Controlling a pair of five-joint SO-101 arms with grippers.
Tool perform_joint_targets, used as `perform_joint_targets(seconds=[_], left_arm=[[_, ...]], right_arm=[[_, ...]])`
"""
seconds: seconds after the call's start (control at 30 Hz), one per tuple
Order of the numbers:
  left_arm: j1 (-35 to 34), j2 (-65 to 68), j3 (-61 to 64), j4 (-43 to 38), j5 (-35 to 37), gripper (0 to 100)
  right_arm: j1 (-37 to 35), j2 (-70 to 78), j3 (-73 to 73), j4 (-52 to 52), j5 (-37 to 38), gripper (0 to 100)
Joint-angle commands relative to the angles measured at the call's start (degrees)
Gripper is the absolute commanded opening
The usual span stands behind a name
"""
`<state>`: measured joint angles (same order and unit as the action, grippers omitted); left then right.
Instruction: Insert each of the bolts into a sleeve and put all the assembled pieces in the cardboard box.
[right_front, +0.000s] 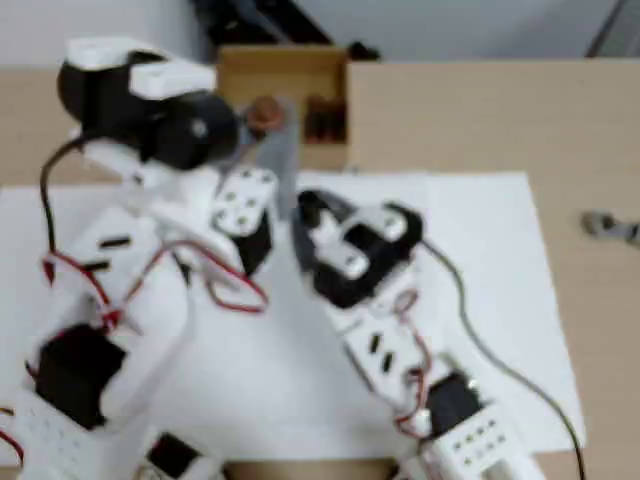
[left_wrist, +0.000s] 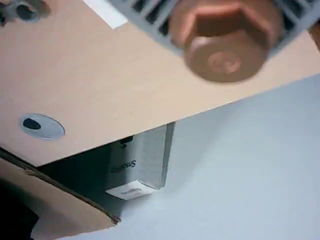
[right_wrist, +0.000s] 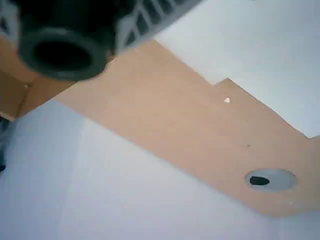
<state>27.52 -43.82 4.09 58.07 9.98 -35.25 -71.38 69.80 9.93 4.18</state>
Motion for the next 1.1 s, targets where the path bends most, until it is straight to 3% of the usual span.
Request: perform_joint_targets(seconds=[0.0, 0.47, 1.07], left_arm=[[1.9, 0.0, -2.6, 0.2, 0.4, 1], [4.3, 6.5, -2.9, -2.4, 0.4, 1], [4.5, 7.3, -2.6, -2.7, 5.6, 1]], right_arm=[[-0.3, -0.6, -0.5, -0.9, -2.0, 0.4], [-0.3, -15.3, 4.2, 9.4, -3.6, 0.4], [-0.1, -15.7, 4.5, 9.4, -6.9, 0.4]])
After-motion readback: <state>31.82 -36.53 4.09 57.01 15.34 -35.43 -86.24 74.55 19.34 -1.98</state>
